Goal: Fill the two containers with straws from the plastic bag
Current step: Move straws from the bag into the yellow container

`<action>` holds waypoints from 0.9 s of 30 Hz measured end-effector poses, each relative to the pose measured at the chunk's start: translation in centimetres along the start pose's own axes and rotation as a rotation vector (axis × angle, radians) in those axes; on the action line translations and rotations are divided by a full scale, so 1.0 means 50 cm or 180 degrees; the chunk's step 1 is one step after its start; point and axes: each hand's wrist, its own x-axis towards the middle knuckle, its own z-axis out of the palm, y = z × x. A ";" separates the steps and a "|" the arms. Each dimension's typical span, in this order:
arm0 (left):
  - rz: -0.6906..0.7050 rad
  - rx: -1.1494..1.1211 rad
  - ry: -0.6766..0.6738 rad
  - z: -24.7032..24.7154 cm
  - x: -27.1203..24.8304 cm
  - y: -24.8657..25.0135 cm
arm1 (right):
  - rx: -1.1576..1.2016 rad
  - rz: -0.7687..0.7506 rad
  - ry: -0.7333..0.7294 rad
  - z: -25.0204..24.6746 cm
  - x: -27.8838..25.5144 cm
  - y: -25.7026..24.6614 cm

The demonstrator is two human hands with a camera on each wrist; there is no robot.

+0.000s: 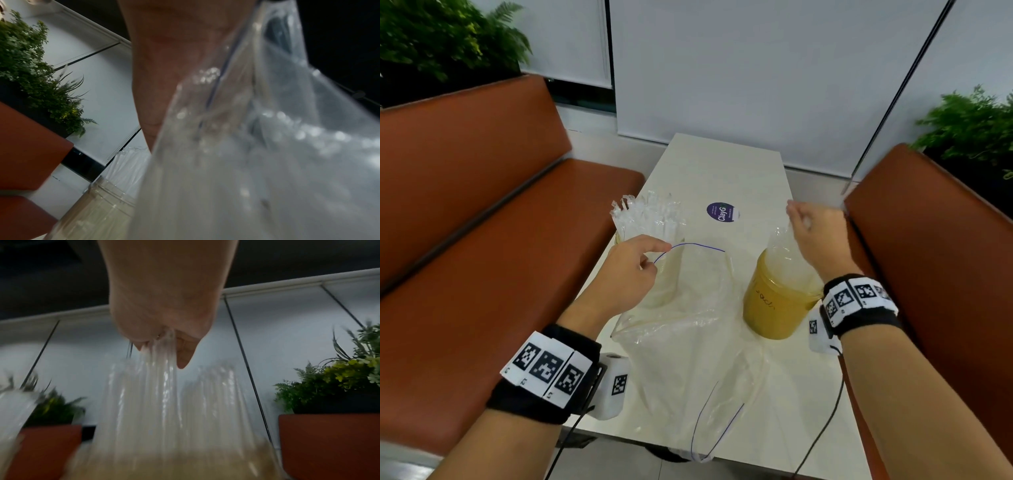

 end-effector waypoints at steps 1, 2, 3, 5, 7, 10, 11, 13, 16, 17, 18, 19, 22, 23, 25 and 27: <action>0.0005 -0.0008 -0.0003 -0.001 0.000 0.001 | -0.0176 -0.0043 -0.0142 0.012 -0.021 0.006; 0.0008 -0.0014 -0.0007 -0.002 0.000 0.000 | -0.0290 -0.0055 -0.0248 0.023 -0.043 0.011; 0.0021 -0.0003 -0.0014 -0.003 0.000 -0.001 | -0.0308 -0.0051 -0.0308 0.032 -0.061 0.016; 0.0044 0.0043 -0.0041 -0.004 0.001 -0.003 | -0.0324 0.0067 -0.0356 0.036 -0.072 0.017; 0.0057 0.0075 -0.0074 -0.005 0.002 -0.006 | -0.0440 0.0090 -0.0305 0.021 -0.052 -0.002; 0.0120 0.0108 -0.0121 -0.005 0.003 -0.007 | 0.0104 -0.0295 -0.0069 -0.018 -0.009 -0.091; 0.0140 0.0121 -0.0124 -0.004 0.002 -0.007 | 0.0587 -0.0419 -0.0193 -0.030 -0.001 -0.134; 0.0212 0.0155 -0.0100 0.000 0.002 -0.006 | 0.1186 -0.0555 -0.0982 -0.040 -0.002 -0.221; 0.0428 0.0240 -0.0043 0.007 0.000 -0.001 | 0.0795 -0.0816 -0.2758 -0.005 -0.028 -0.314; 0.0487 0.0228 -0.0030 0.008 -0.001 -0.002 | 0.0562 -0.0856 -0.3346 0.012 -0.040 -0.335; 0.0509 0.0189 -0.0022 0.009 -0.002 -0.002 | 0.0393 -0.0891 -0.3851 0.028 -0.052 -0.350; 0.0518 0.0150 -0.0006 0.009 -0.004 -0.003 | 0.0317 -0.0901 -0.4222 0.043 -0.065 -0.361; 0.0583 0.0080 0.0091 0.008 -0.008 -0.009 | 0.0444 -0.0752 -0.4841 0.076 -0.101 -0.374; 0.0579 0.0020 0.0122 0.007 -0.009 -0.012 | 0.0495 -0.0669 -0.4913 0.087 -0.112 -0.375; 0.0535 -0.0100 0.0178 0.005 -0.012 -0.015 | 0.0424 -0.0630 -0.4851 0.100 -0.142 -0.380; 0.0516 -0.0166 0.0267 0.004 -0.013 -0.019 | 0.0392 -0.0675 -0.4697 0.116 -0.169 -0.383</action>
